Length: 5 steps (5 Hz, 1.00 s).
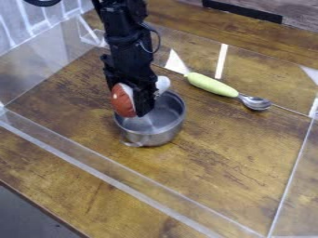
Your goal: Put the mushroom in the silver pot
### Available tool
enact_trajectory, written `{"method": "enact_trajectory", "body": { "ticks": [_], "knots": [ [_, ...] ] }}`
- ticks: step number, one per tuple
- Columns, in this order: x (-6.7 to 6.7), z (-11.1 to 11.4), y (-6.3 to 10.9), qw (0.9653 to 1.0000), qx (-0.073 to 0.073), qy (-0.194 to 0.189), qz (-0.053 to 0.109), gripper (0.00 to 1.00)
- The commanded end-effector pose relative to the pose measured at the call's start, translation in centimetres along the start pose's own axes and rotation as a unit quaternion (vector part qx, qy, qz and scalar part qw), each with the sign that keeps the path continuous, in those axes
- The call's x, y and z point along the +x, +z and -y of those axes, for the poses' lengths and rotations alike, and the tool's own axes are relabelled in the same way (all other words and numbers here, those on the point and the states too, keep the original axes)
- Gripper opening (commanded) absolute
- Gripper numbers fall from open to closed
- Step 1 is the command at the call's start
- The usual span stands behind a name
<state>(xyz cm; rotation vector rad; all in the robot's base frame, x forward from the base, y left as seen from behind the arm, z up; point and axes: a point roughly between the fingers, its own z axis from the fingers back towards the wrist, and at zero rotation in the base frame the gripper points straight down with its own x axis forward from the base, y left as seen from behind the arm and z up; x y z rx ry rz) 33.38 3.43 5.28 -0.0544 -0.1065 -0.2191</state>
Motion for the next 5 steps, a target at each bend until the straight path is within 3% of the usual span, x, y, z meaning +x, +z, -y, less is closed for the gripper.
{"method": "enact_trajectory", "body": {
  "ticks": [1, 3, 5],
  "knots": [
    [0.9, -0.1, 1.1, 0.9996, 0.005, -0.017, 0.022, 0.0],
    [0.8, 3.0, 1.6, 0.9981, -0.001, -0.059, 0.018, 0.0],
    [2.7, 0.4, 3.9, 0.9983, 0.014, -0.054, 0.019, 0.0]
  ]
}}
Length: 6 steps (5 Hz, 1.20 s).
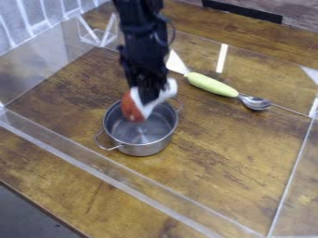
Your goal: Put the mushroom in the silver pot
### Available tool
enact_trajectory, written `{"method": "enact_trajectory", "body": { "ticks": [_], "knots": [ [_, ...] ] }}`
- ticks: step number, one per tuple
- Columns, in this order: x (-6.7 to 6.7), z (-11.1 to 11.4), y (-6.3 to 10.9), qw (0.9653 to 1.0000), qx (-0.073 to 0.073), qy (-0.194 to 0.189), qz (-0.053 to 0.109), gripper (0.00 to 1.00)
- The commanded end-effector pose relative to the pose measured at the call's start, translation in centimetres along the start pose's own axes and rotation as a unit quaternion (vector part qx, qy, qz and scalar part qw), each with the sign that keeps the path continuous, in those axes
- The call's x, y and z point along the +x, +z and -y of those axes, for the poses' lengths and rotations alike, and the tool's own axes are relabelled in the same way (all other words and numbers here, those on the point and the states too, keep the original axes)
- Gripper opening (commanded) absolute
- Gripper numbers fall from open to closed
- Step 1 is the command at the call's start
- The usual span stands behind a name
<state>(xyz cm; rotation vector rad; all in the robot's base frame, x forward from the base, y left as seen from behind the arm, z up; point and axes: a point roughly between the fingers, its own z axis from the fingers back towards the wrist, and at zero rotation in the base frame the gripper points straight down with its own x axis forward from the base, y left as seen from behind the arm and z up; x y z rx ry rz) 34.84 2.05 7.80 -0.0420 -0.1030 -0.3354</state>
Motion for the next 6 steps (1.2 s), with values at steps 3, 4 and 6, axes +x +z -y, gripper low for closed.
{"method": "enact_trajectory", "body": {
  "ticks": [3, 4, 6],
  "knots": [
    [-1.7, -3.9, 1.8, 0.9994, 0.016, 0.031, 0.009, 0.0],
    [-0.8, -3.6, 2.2, 0.9995, 0.008, 0.029, 0.008, 1.0],
    [-0.1, -2.8, 2.5, 0.9991, 0.005, 0.042, 0.004, 1.0]
  ]
}}
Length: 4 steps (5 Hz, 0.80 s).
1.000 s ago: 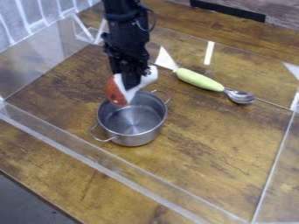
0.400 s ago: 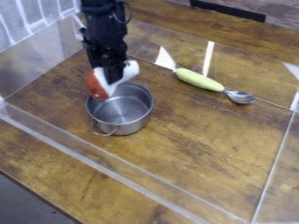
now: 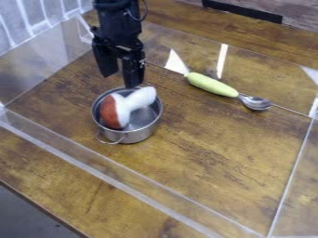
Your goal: Put the mushroom in the silver pot
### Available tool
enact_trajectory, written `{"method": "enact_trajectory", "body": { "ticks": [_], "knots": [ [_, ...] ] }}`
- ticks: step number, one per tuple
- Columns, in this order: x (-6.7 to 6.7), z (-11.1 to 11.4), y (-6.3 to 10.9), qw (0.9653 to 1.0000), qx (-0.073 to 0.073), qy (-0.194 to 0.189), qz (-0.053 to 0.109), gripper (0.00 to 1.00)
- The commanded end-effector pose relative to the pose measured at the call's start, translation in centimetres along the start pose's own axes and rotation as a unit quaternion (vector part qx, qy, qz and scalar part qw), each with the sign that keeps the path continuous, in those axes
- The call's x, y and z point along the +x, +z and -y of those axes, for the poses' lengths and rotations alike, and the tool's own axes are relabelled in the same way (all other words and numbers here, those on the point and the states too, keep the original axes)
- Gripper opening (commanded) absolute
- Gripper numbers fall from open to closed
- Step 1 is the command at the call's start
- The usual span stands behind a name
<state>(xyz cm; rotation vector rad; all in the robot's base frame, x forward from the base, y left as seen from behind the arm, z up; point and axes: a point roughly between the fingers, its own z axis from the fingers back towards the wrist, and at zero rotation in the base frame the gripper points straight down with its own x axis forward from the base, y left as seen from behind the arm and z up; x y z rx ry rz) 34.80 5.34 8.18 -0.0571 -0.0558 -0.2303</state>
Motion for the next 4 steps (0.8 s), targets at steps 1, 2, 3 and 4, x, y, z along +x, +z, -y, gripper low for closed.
{"method": "enact_trajectory", "body": {
  "ticks": [1, 2, 3, 4],
  "knots": [
    [0.6, 0.8, 2.2, 0.9996, 0.014, 0.005, 0.025, 1.0],
    [0.3, 1.1, 2.5, 0.9994, 0.016, 0.02, 0.023, 1.0],
    [0.0, 0.9, 4.1, 0.9992, 0.02, 0.022, 0.025, 1.0],
    [-0.1, 0.9, 5.7, 0.9988, 0.024, 0.031, 0.028, 1.0]
  ]
}}
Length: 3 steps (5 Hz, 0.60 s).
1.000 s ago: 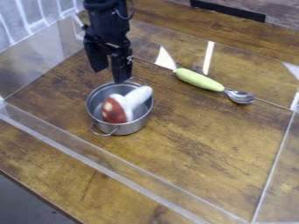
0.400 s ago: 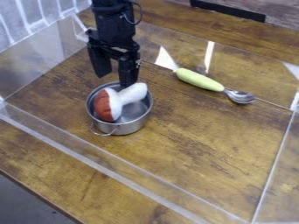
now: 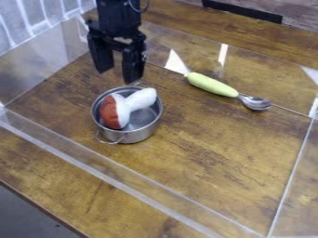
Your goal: Put the mushroom in the silver pot
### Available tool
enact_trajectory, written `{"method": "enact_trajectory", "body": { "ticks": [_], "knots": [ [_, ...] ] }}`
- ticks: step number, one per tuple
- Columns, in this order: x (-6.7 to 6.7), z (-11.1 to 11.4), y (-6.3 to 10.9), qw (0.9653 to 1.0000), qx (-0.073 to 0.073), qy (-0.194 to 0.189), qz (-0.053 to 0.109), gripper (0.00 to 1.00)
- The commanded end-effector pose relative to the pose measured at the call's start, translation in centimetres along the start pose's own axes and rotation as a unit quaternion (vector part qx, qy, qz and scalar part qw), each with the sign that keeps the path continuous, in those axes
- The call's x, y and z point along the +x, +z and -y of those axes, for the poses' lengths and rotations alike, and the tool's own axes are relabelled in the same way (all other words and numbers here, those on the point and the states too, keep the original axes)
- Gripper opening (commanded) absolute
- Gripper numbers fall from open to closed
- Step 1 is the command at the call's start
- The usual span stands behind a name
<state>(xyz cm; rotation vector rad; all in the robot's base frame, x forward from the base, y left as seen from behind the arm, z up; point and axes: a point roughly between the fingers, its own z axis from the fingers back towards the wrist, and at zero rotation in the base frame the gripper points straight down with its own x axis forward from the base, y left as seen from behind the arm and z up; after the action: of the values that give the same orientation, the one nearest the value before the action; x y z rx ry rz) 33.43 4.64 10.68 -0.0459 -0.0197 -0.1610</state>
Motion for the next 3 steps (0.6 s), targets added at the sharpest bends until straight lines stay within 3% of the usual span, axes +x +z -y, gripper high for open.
{"method": "enact_trajectory", "body": {
  "ticks": [1, 3],
  "knots": [
    [0.2, 1.2, 3.5, 0.9983, 0.022, 0.017, 0.051, 1.0],
    [-0.6, 3.2, 3.2, 0.9974, 0.023, 0.041, 0.054, 1.0]
  ]
}}
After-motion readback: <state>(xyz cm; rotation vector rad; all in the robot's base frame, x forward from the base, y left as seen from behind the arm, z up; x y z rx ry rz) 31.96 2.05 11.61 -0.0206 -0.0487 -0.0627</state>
